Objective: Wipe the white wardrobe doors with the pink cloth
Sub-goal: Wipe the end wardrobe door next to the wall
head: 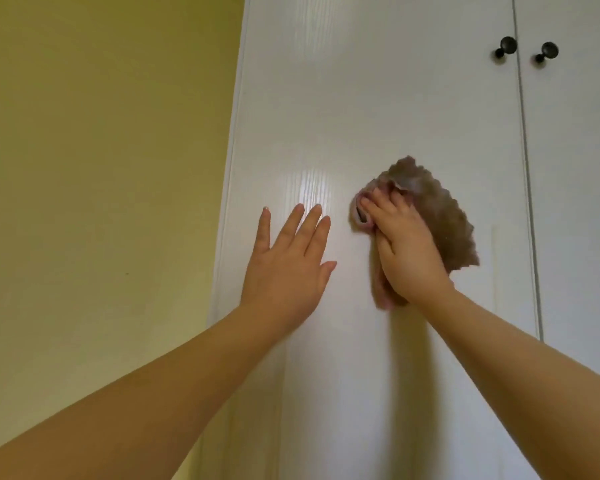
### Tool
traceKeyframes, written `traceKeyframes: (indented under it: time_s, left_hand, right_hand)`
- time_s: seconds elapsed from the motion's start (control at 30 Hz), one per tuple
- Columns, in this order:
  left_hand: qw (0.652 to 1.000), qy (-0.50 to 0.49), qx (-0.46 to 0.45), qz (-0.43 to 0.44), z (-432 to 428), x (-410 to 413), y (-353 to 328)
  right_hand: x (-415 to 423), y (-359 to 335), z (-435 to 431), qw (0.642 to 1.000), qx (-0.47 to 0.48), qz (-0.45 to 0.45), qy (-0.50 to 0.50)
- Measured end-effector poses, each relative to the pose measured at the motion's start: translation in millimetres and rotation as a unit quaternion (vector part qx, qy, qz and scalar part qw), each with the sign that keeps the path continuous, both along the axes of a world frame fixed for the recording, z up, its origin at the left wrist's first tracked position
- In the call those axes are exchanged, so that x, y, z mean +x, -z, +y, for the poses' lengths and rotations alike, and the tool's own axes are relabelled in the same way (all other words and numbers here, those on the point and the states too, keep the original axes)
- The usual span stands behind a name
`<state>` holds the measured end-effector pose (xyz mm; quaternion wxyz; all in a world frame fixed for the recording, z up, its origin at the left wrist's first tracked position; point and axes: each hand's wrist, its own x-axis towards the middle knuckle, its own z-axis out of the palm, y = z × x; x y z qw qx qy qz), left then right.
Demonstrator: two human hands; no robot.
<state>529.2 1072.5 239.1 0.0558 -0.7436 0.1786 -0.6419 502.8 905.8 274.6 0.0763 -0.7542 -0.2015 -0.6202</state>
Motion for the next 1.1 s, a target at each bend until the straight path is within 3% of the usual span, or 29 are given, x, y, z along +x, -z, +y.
traceKeyframes:
  time_s: [0.07,0.13,0.23,0.33,0.4,0.53,0.6,0.7,0.77,0.87,0.97,1.03,1.1]
  left_hand:
    - [0.999,-0.017,-0.021,0.026,-5,1,2]
    - [1.0,0.011,-0.024,-0.005,-6,6,5]
    - [0.999,0.026,-0.023,-0.02,-5,9,5]
    - [0.999,0.027,-0.019,-0.014,-7,6,4]
    - [0.999,0.024,-0.023,-0.018,-6,8,4]
    - [0.999,0.026,-0.026,-0.027,-4,9,5]
    - [0.999,0.024,-0.02,-0.023,-4,11,7]
    - [0.999,0.025,-0.033,-0.034,-5,12,6]
    - [0.998,0.027,-0.041,-0.04,-7,12,6]
    - [0.998,0.031,-0.045,-0.039,-9,12,7]
    - [0.998,0.037,-0.041,-0.028,-10,11,8]
    - [0.998,0.04,-0.043,-0.021,-10,10,6]
    - [0.998,0.036,-0.048,-0.016,-9,9,4]
  right_hand:
    - [10,32,-4,0.999,0.021,-0.017,0.028]
    - [5,67,-13,0.999,-0.038,0.005,0.034]
    - [-10,52,-27,0.995,-0.094,0.032,-0.002]
    - [-1,7,-22,0.999,0.016,-0.022,0.02]
    - [7,18,-14,0.996,0.056,-0.039,0.064]
    - [2,102,-24,0.993,-0.106,0.033,0.029]
    - [-6,88,-39,0.987,-0.14,0.071,-0.016]
    - [-7,19,-49,0.999,-0.024,0.009,0.026]
    - [-1,11,-41,0.994,0.058,-0.023,0.094]
    - [1,66,-30,0.991,0.002,-0.026,0.131]
    - [-7,80,-49,0.99,-0.111,0.046,0.076]
    - [-10,41,-64,0.995,-0.083,0.037,0.027]
    - [-10,0,-76,0.998,0.02,-0.012,0.061]
